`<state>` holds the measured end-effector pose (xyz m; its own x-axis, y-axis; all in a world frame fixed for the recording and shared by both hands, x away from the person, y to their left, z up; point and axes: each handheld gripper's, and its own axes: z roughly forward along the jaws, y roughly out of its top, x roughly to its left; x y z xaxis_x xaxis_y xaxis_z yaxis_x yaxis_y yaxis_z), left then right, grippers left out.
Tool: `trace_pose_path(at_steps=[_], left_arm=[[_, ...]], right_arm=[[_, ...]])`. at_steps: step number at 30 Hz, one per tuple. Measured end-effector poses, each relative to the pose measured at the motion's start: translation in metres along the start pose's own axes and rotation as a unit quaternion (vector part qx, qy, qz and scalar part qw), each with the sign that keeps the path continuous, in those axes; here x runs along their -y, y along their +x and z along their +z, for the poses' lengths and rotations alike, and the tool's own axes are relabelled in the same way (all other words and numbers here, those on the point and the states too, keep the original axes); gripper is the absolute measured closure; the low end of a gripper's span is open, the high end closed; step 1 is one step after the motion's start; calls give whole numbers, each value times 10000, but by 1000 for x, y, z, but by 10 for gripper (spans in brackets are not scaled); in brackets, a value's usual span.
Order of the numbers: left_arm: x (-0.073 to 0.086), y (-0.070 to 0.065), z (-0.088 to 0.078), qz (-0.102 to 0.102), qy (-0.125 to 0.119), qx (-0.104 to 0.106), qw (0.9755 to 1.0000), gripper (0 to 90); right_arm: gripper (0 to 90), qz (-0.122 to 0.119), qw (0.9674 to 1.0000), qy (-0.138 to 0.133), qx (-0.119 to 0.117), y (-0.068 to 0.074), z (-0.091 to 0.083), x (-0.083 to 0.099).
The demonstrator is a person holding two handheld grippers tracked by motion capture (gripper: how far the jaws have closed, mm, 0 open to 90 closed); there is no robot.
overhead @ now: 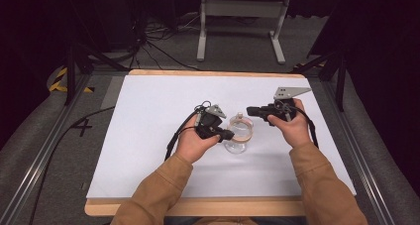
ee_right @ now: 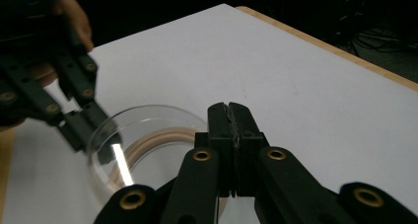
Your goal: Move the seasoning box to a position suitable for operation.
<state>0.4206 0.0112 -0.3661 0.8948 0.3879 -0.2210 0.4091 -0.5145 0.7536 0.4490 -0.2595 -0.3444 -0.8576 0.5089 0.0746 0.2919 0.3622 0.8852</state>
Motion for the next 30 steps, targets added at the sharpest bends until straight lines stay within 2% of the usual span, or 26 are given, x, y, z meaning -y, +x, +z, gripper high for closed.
trace_pose_path(at_steps=[3,5,6,9,11,13,16,18,21,30], left_arm=[[-1,0,-1,3,-38,-22,10000,870],[-1,0,-1,0,-54,-35,10000,871],[-2,-1,-2,-30,-67,-41,10000,871],[-3,-1,-3,-23,-142,-54,9999,872],[-3,-2,-4,-27,-173,-65,9998,872],[-4,-2,-4,-30,-171,-56,9998,873],[-4,-3,-4,-14,-208,-52,9998,870],[-4,-3,-4,-6,-203,-52,9998,866],[-3,-2,-6,-12,-209,-60,9998,864],[4,0,-19,-91,-271,-199,9994,856]], right_arm=[[900,-11,10000,-59,-55,12,-17,7],[900,-30,9999,-33,-96,16,-22,10],[900,-116,9996,87,-240,27,-26,17],[900,-251,9984,346,-383,39,-23,25],[900,-357,9971,552,-395,47,-17,30],[900,-385,9966,579,-436,51,-10,32],[900,-408,9972,543,-325,53,-4,31],[900,-379,9982,378,-270,53,-2,29],[900,-354,9987,288,-209,52,-3,25],[900,-380,9990,183,-177,46,-4,10]])
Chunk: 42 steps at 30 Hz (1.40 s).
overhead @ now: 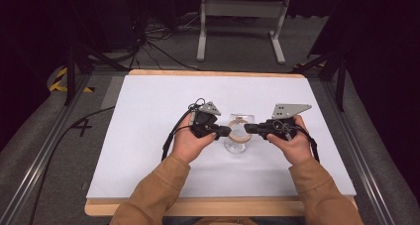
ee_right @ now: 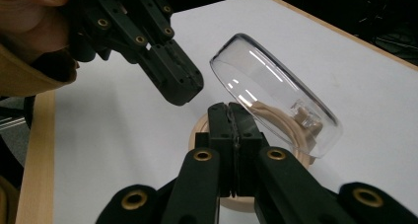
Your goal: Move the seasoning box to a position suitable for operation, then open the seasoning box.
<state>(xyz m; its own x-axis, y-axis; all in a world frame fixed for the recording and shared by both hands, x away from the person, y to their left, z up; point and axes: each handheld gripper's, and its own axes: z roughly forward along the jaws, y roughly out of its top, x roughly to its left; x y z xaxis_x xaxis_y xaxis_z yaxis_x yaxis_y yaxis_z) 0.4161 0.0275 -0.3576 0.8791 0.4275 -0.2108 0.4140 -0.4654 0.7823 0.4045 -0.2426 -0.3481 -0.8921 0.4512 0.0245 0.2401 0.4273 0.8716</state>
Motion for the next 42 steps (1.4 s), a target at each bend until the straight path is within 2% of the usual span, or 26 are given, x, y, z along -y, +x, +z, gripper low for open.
trace_pose_path(at_steps=[7,12,23,33,42], left_arm=[[8,4,-14,-96,46,-164,9998,849],[15,9,-28,-80,269,-375,9989,848],[21,20,-57,-290,229,-517,9980,834],[28,28,-70,-412,231,-614,9970,827],[39,33,-84,-581,213,-810,9948,814]], right_arm=[[900,-2,10000,-71,36,-5,-1,-7],[900,59,9999,-115,33,-13,0,-11],[900,163,9995,-249,140,-25,-1,-21],[900,309,9989,-237,269,-40,3,-26],[900,411,9983,-212,351,-55,9,-29]])
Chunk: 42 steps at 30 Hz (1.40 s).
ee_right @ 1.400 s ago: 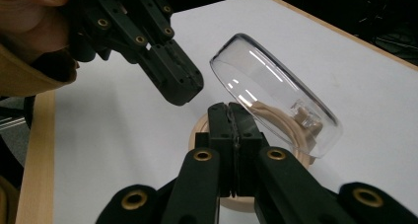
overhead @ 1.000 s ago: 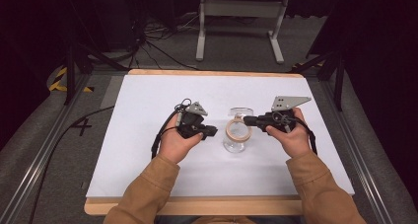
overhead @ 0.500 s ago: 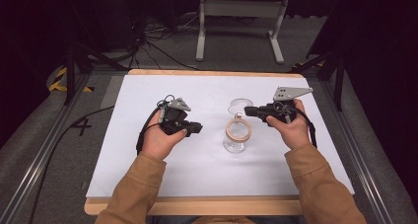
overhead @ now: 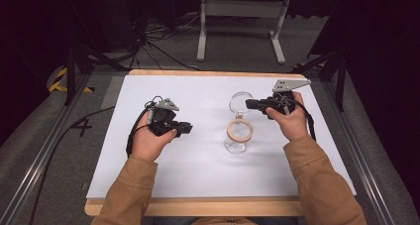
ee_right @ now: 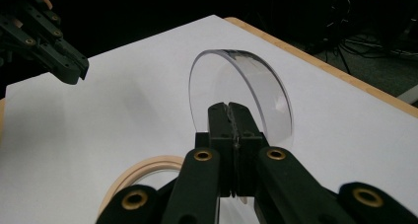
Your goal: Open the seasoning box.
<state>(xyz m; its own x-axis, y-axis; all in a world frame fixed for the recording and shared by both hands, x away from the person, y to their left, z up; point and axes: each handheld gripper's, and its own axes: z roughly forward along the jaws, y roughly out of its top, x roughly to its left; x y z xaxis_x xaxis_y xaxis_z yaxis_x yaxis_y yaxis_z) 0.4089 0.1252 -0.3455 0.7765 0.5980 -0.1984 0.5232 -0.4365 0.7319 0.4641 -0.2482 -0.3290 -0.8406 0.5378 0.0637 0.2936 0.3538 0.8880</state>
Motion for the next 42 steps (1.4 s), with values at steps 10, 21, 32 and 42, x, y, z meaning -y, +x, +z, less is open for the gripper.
trace_pose_path(at_steps=[10,21,32,42], left_arm=[[12,6,-11,-233,-55,-156,9996,769],[21,10,-20,-276,78,-221,9993,697],[36,28,-36,-524,118,-429,9976,689],[44,42,-33,-750,143,-575,9954,668]], right_arm=[[900,-121,9999,60,-71,4,1,-1],[756,-105,9997,63,210,12,-41,-3],[665,271,9968,44,754,-2,-86,22],[606,685,9882,379,1314,-21,-107,63]])
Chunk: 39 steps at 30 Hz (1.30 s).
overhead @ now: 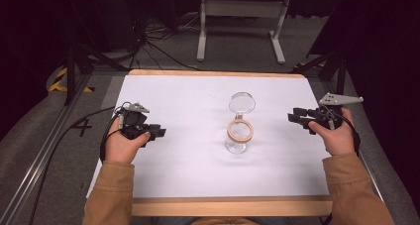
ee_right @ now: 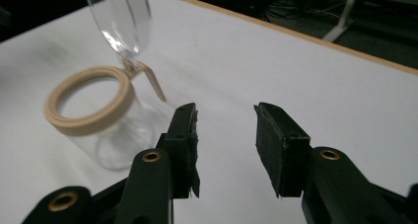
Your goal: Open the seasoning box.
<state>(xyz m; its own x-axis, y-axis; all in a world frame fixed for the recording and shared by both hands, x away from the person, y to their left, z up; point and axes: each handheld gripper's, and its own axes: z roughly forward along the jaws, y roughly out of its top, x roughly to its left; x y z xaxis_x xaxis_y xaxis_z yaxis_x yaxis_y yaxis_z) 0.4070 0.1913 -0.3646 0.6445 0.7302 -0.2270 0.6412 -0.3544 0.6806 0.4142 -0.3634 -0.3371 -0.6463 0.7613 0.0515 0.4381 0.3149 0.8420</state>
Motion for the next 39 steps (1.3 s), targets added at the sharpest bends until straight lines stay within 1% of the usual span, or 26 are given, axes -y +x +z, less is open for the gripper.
trace_pose_path(at_steps=[2,3,4,5,6,7,9,11,12,15,16,18,19,20,21,22,25,26,27,29,31,32,33,34,36,39], left_arm=[[1,3,3,14,57,-20,10000,654],[2,4,6,-9,75,-81,9999,651],[3,6,8,-40,134,-87,9999,650],[3,6,8,-40,134,-87,9999,650],[4,9,10,-64,167,-88,9998,650],[6,13,12,-107,203,-93,9997,650],[8,16,14,-180,240,-96,9995,650],[10,18,15,-228,237,-90,9994,648],[10,19,16,-239,241,-112,9994,647],[12,24,17,-260,261,-106,9993,644],[13,24,18,-291,230,-105,9993,638],[15,27,20,-278,249,-124,9992,626],[16,27,21,-324,236,-121,9991,619],[16,29,22,-291,264,-142,9991,612],[16,29,22,-291,264,-142,9991,610],[17,30,24,-310,263,-207,9990,609],[19,32,27,-303,302,-155,9990,607],[19,32,29,-336,292,-153,9989,605],[19,32,29,-317,339,-155,9988,604],[20,32,31,-302,348,-108,9989,600],[20,32,31,-325,371,-104,9987,593],[20,32,32,-275,419,-95,9987,593],[19,31,33,-279,434,-114,9986,585],[19,31,33,-279,434,-114,9986,582],[18,30,34,-220,439,-121,9987,577],[18,28,32,-240,364,-132,9990,577]], right_arm=[[605,37,9999,92,112,-4,0,7],[603,68,9997,141,175,-6,0,11],[602,100,9995,182,223,-8,0,15],[602,100,9995,182,223,-8,0,15],[600,196,9990,256,296,-13,1,24],[600,211,9987,301,348,-15,1,28],[599,251,9980,355,448,-19,2,35],[601,401,9975,357,458,-24,4,45],[600,456,9970,416,468,-27,6,49],[596,431,9950,665,605,-33,9,59],[592,450,9945,721,617,-35,10,62],[580,488,9935,832,601,-38,13,67],[577,491,9929,885,617,-38,14,70],[576,492,9924,933,640,-38,14,72],[575,477,9923,949,633,-39,15,74],[575,488,9921,982,610,-38,15,77],[574,502,9918,1029,571,-38,15,83],[574,492,9917,1039,573,-38,15,85],[573,498,9916,1051,566,-37,15,86],[569,436,9919,1070,528,-35,17,88],[567,406,9918,1095,527,-34,17,89],[565,376,9920,1093,507,-34,19,89],[563,332,9913,1165,517,-32,21,89],[563,332,9913,1165,517,-32,21,89],[552,253,9914,1191,474,-30,25,90],[545,228,9926,1093,477,-28,25,88]])
